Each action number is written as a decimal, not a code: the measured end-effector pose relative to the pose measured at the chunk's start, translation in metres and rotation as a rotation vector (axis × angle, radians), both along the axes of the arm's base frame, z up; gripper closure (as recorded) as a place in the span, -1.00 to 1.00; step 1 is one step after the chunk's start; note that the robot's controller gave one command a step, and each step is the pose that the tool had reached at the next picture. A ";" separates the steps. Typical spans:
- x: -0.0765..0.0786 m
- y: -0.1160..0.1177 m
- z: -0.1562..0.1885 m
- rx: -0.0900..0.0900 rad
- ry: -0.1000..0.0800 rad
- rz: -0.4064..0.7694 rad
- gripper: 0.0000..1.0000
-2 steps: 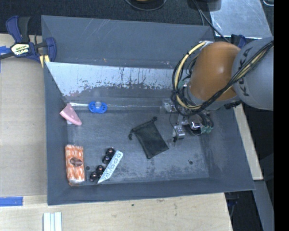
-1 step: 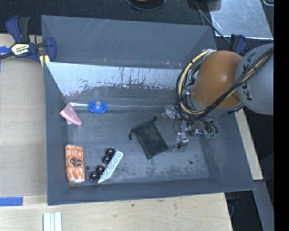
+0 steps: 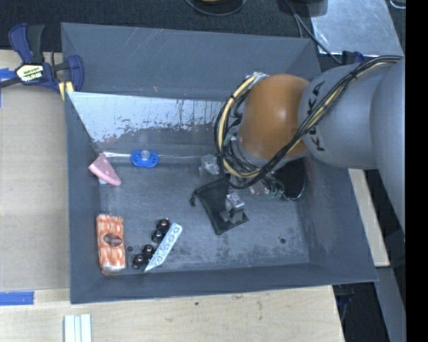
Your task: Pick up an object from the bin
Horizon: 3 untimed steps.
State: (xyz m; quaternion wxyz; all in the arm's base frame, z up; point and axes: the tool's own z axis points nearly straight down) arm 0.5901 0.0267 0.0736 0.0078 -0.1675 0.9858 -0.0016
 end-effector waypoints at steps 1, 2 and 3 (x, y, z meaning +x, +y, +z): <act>-0.077 -0.022 -0.003 0.000 0.003 -0.036 1.00; -0.077 -0.022 -0.003 0.001 0.003 -0.035 1.00; -0.083 -0.016 0.061 0.001 -0.007 -0.019 1.00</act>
Offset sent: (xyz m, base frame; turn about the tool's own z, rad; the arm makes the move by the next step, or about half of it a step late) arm 0.0000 0.0000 0.0000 0.0000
